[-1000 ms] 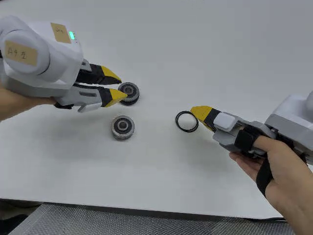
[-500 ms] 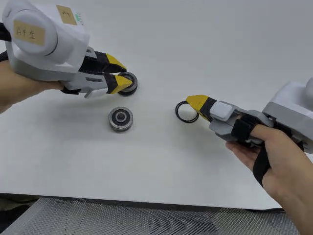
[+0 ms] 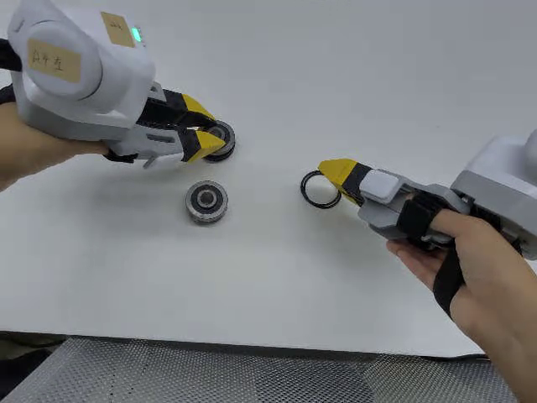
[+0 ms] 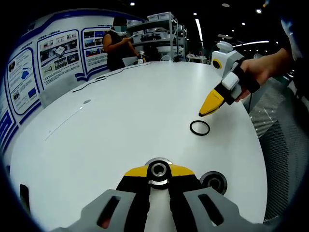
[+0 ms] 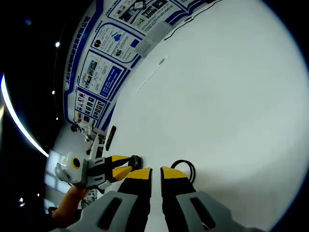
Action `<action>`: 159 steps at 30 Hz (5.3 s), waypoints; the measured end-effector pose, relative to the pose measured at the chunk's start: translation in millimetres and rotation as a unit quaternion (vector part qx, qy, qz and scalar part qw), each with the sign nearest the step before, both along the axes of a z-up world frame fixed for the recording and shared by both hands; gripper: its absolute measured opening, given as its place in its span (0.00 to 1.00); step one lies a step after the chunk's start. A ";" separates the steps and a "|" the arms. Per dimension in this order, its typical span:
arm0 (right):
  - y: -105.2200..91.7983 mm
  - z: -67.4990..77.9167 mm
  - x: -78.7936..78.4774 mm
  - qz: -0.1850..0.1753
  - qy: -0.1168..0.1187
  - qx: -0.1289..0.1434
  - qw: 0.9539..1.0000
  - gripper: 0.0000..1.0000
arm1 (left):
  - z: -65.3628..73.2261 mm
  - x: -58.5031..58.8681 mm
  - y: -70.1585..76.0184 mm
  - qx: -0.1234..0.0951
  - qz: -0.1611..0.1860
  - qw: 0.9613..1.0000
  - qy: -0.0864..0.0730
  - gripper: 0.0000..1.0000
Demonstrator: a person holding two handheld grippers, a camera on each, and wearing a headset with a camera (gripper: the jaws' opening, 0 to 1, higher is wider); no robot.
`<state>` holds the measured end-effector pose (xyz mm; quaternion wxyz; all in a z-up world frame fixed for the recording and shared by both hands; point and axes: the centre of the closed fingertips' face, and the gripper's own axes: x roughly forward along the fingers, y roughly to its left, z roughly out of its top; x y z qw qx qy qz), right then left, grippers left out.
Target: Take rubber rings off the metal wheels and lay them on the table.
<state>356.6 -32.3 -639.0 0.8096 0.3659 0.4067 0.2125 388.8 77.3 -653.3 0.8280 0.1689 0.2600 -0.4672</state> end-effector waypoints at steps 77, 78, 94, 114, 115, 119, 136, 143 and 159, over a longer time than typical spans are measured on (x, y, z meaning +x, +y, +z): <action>110.2 -6.2 14.0 0.212 -0.020 0.056 0.975 0.40 | 4.2 -5.2 -4.8 -0.002 -0.043 0.999 -0.020 0.13; 110.4 -6.3 14.1 0.211 -0.021 0.054 0.976 0.40 | 4.3 -5.2 -4.8 -0.002 -0.042 0.999 -0.021 0.13; 113.4 -3.1 14.9 0.200 -0.022 0.041 0.979 0.39 | 2.5 -3.2 -1.9 0.002 -0.043 0.999 -0.025 0.13; 108.4 -4.3 18.7 0.201 -0.039 0.034 0.978 0.42 | 1.9 -3.1 -1.9 0.003 -0.042 0.999 -0.024 0.13; 108.6 -4.4 19.6 0.200 -0.041 0.033 0.978 0.43 | 1.7 -3.0 -1.6 0.003 -0.043 0.999 -0.024 0.13; 112.1 1.6 24.6 0.188 -0.048 0.051 0.980 0.44 | 1.5 -3.0 -1.5 0.003 -0.044 0.999 -0.023 0.13; 118.0 1.1 23.0 0.199 -0.055 0.048 0.977 0.49 | 2.8 -4.5 -3.9 0.010 -0.049 0.999 -0.021 0.13; 114.4 1.6 17.2 0.205 -0.039 0.056 0.976 0.46 | 3.4 -6.0 -4.7 0.010 -0.052 0.998 -0.020 0.13; 107.9 -1.5 13.5 0.193 -0.029 0.079 0.978 0.39 | 3.5 -5.5 -4.7 0.007 -0.051 0.998 -0.022 0.13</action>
